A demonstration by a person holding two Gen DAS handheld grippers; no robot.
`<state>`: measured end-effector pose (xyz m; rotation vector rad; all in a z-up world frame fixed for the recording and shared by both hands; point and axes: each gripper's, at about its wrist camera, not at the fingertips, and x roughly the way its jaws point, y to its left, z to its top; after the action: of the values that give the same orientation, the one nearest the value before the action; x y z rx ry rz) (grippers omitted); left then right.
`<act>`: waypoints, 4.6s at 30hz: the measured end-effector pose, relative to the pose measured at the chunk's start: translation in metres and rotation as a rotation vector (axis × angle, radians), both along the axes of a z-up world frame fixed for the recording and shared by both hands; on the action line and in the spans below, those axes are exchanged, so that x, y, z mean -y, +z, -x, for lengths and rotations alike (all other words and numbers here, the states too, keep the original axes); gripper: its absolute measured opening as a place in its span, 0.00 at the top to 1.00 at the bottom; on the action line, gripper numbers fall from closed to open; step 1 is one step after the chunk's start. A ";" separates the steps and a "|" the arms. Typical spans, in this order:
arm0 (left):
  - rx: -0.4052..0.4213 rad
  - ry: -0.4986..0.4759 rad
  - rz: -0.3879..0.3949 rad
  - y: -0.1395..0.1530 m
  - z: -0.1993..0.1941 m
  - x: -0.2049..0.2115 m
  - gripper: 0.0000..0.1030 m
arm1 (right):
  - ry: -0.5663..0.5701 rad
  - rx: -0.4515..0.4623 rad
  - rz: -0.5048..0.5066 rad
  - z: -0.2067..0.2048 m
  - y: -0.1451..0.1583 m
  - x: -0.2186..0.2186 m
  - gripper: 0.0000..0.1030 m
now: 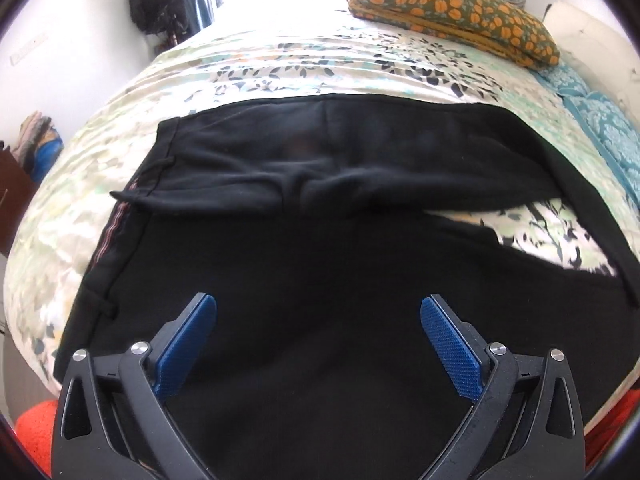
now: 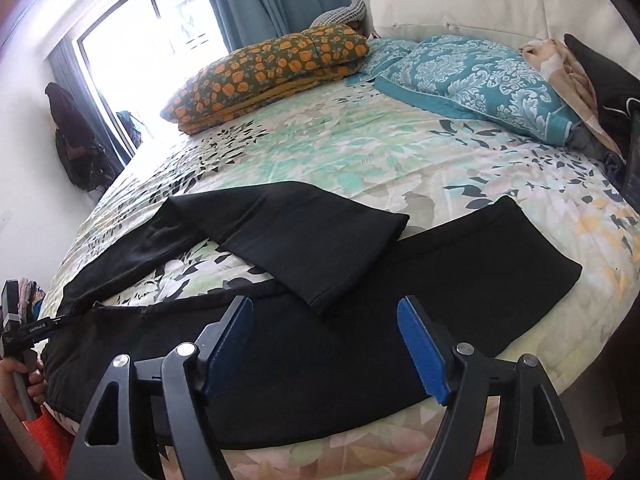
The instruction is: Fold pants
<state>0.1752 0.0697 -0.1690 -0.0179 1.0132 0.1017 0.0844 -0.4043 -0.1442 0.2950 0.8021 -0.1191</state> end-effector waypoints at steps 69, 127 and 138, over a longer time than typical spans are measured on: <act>-0.110 0.034 0.029 -0.023 0.010 0.006 0.01 | -0.272 0.101 -0.336 -0.026 -0.012 0.059 0.82; -0.105 -0.020 0.358 0.021 0.039 0.046 0.95 | -0.209 -0.335 -0.089 0.012 -0.014 0.163 0.84; -0.184 -0.140 0.337 0.010 0.052 0.085 0.95 | -0.283 -0.391 0.069 0.015 -0.014 0.185 0.84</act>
<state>0.1237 -0.0155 -0.1589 -0.2486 1.2030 -0.1996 0.0696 -0.5892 -0.1585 0.3230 1.1379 -0.4805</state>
